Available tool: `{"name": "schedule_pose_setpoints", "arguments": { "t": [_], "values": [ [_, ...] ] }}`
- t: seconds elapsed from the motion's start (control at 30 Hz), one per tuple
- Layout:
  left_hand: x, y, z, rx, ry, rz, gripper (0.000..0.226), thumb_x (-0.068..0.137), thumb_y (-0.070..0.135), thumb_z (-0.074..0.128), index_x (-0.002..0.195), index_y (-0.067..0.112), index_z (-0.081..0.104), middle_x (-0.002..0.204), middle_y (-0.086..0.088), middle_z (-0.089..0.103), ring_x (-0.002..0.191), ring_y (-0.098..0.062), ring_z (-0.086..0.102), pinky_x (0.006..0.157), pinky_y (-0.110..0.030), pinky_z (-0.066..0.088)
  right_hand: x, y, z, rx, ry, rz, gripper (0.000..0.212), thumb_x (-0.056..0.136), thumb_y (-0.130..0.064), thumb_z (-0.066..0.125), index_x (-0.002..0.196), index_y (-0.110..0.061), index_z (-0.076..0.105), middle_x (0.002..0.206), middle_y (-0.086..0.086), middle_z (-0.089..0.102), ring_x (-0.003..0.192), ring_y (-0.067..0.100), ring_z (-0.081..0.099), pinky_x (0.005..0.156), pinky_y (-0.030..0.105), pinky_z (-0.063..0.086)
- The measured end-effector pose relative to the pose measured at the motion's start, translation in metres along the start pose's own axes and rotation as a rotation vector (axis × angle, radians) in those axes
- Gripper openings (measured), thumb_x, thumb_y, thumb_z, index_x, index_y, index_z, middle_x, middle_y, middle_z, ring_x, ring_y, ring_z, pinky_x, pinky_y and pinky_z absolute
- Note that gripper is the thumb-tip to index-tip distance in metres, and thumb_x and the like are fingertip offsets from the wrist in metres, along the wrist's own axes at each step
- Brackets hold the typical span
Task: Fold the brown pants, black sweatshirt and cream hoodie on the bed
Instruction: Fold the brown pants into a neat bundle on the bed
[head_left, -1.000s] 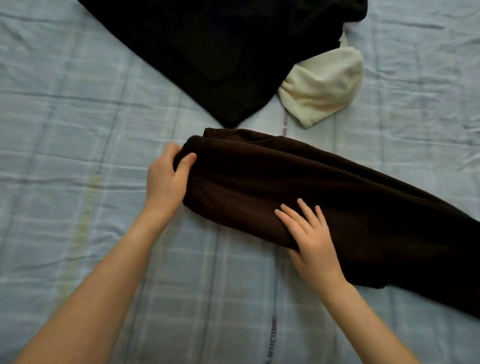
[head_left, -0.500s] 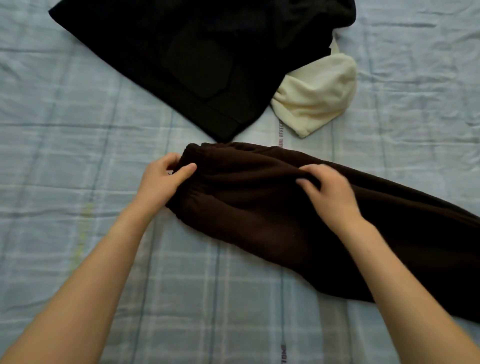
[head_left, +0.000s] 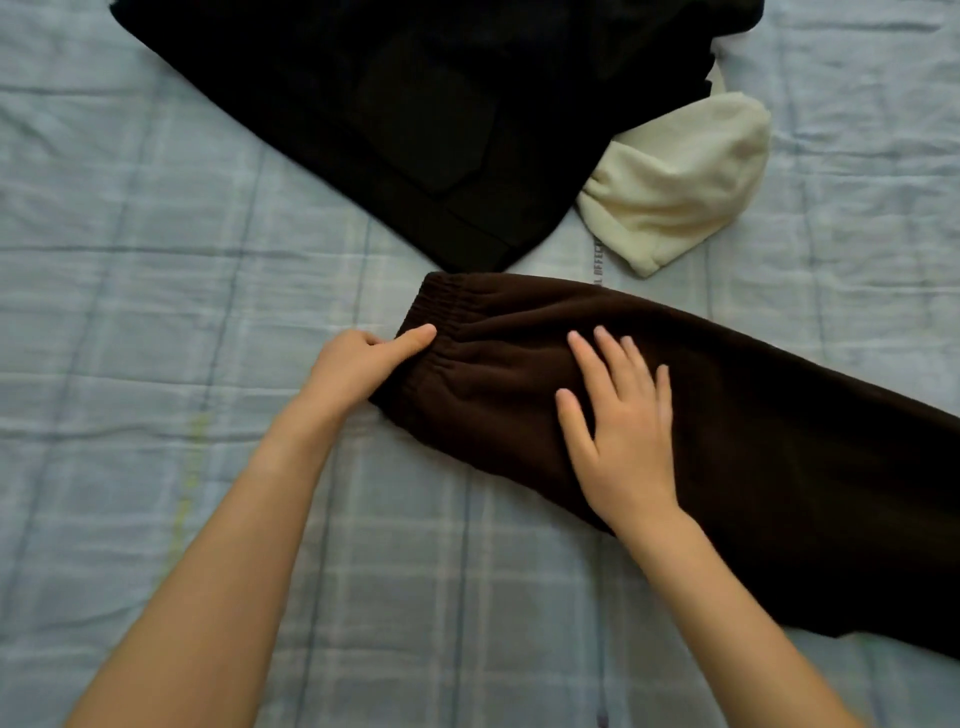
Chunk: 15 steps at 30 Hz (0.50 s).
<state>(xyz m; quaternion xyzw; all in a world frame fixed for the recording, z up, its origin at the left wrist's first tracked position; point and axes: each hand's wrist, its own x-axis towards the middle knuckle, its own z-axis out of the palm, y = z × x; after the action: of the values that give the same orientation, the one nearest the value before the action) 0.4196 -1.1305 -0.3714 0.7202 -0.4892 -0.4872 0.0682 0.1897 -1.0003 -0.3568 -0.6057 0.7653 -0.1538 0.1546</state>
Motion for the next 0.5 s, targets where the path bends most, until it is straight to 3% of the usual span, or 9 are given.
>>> {"name": "schedule_pose_setpoints", "arguments": {
  "t": [0.1,0.17,0.27,0.37,0.5],
  "values": [
    [-0.009,0.007,-0.002,-0.201,-0.308,-0.063,0.060,0.053,0.071,0.076,0.069,0.013,0.078,0.079,-0.001,0.077,0.074,-0.015,0.074,0.061,-0.023,0.054,-0.008,-0.003,0.014,-0.038,-0.094,0.021,0.057,0.102,-0.042,0.031,0.157,-0.028,0.025,0.165,-0.002,0.020,0.154,0.020,0.008,0.124,0.050,0.001],
    [-0.018,0.006,0.001,-0.343,-0.398,-0.009,0.046,0.055,0.064,0.076,0.067,0.020,0.079,0.080,-0.003,0.077,0.073,-0.014,0.074,0.056,-0.019,0.054,-0.008,0.000,0.014,0.002,-0.061,0.021,0.059,0.100,-0.043,0.029,0.157,-0.027,0.027,0.164,-0.002,0.022,0.154,0.020,0.010,0.123,0.050,0.003],
    [-0.029,-0.004,0.003,-0.416,-0.334,0.103,0.027,0.076,0.048,0.075,0.068,0.022,0.079,0.076,0.000,0.076,0.069,-0.010,0.072,0.053,-0.016,0.051,-0.012,0.001,0.016,0.021,-0.048,-0.001,0.059,0.099,-0.043,0.028,0.156,-0.026,0.028,0.164,-0.001,0.023,0.153,0.019,0.010,0.124,0.051,0.004],
    [-0.037,-0.013,0.006,-0.531,-0.320,0.167,0.016,0.089,0.030,0.069,0.086,0.016,0.077,0.086,-0.001,0.077,0.077,-0.010,0.072,0.060,-0.017,0.052,-0.014,-0.003,0.017,0.021,-0.052,0.001,0.059,0.099,-0.041,0.029,0.156,-0.023,0.029,0.165,0.000,0.022,0.154,0.020,0.008,0.124,0.052,0.003],
    [-0.051,-0.010,0.011,-0.467,-0.276,0.264,0.020,0.094,0.030,0.063,0.089,0.012,0.072,0.090,-0.002,0.076,0.083,-0.011,0.070,0.072,-0.025,0.053,-0.017,-0.012,0.013,0.085,-0.034,0.023,0.059,0.098,-0.036,0.032,0.155,-0.022,0.030,0.164,0.000,0.024,0.154,0.020,0.010,0.123,0.054,0.004]
  ]
}}
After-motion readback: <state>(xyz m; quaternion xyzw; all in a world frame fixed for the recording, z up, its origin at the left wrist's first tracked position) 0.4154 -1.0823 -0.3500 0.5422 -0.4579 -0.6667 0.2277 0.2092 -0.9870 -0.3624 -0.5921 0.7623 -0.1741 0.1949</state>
